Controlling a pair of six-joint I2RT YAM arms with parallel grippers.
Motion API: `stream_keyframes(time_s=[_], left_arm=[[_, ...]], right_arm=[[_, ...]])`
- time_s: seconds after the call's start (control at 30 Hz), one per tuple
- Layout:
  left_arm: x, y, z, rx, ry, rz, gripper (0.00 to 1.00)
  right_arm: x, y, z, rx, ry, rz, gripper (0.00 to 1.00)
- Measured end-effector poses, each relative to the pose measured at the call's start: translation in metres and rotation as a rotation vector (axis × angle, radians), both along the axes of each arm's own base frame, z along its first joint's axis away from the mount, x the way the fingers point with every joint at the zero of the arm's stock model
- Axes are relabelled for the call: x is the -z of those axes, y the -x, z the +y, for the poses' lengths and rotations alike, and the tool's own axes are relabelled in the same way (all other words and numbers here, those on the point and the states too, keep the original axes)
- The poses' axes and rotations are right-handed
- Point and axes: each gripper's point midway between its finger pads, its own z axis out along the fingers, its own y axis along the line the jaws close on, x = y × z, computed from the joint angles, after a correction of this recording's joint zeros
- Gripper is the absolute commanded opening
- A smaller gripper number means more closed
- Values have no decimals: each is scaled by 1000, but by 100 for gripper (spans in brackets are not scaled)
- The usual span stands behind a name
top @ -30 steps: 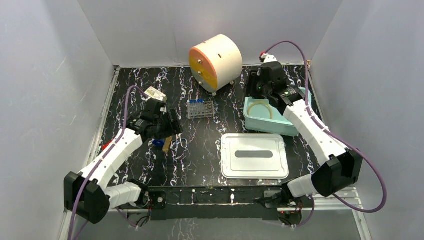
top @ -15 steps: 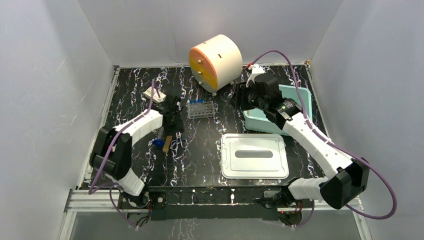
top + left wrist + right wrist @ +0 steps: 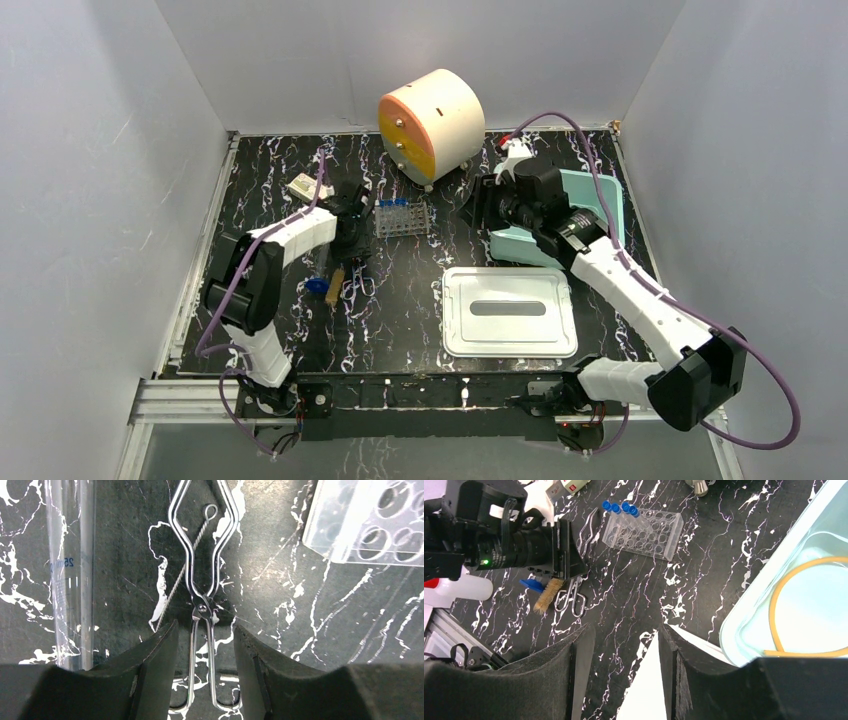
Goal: Organize the chemistry lab equipment
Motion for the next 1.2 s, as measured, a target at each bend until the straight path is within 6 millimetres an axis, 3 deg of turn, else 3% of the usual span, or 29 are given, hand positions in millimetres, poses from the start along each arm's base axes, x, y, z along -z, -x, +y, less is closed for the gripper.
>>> stream_keyframes(time_s=[0.27, 0.47, 0.87, 1.0, 1.2], left_arm=[[9, -5, 3, 45, -37, 22, 32], [9, -6, 2, 84, -39, 32, 15], [4, -2, 2, 110, -33, 43, 5], [-12, -1, -2, 118, -3, 15, 5], [-55, -2, -10, 115, 76, -82, 5]], right_arm=[[-10, 5, -1, -2, -31, -13, 58], [-13, 12, -3, -1, -56, -18, 59], [-24, 17, -8, 12, -80, -43, 60], [-24, 17, -8, 16, -79, -42, 60], [-14, 20, -6, 7, -82, -12, 60]])
